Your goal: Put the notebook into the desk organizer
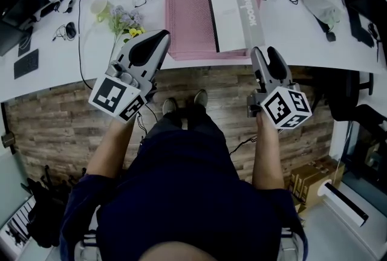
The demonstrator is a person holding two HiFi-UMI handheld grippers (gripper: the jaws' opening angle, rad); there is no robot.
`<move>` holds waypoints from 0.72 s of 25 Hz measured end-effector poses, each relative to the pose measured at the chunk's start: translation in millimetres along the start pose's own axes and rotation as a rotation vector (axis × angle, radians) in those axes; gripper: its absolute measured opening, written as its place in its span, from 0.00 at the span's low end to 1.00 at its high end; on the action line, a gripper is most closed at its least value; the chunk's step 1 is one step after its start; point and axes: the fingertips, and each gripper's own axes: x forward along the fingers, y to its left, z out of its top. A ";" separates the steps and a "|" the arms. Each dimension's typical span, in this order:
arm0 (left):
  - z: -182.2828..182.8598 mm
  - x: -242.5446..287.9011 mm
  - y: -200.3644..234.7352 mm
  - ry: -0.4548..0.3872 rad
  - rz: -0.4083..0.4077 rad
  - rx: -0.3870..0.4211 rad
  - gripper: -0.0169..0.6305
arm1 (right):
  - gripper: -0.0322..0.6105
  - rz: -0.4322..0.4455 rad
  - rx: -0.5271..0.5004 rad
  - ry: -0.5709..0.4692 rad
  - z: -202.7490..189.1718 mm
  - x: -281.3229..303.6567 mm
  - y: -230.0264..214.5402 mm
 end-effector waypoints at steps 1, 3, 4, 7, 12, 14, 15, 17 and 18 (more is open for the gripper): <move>0.3 -2.3 -0.5 -0.002 -0.001 0.000 0.08 | 0.39 0.000 -0.002 -0.003 0.1 -1.9 2.2; 1.2 -6.6 -1.9 -0.005 -0.004 -0.001 0.08 | 0.39 -0.002 -0.005 -0.010 0.5 -6.2 6.6; 1.7 -8.7 -2.8 -0.008 -0.007 -0.001 0.08 | 0.39 -0.003 -0.007 -0.013 0.6 -8.5 8.9; 3.2 -15.4 -4.7 -0.014 -0.014 0.000 0.08 | 0.39 -0.007 -0.015 -0.023 1.0 -15.1 16.4; 6.6 -26.8 -6.1 -0.030 -0.025 0.001 0.08 | 0.38 -0.004 -0.028 -0.039 0.7 -23.6 31.3; 7.8 -32.1 -6.6 -0.033 -0.028 0.003 0.08 | 0.38 -0.001 -0.031 -0.043 0.0 -26.2 37.2; 8.4 -34.9 -6.4 -0.035 -0.028 0.004 0.08 | 0.37 0.001 -0.033 -0.045 -0.3 -27.1 40.3; 9.7 -40.7 -5.5 -0.038 -0.028 0.005 0.08 | 0.37 0.005 -0.037 -0.048 -0.9 -28.3 47.1; 10.3 -43.7 -4.9 -0.041 -0.028 0.006 0.08 | 0.37 0.007 -0.040 -0.050 -1.3 -28.8 50.5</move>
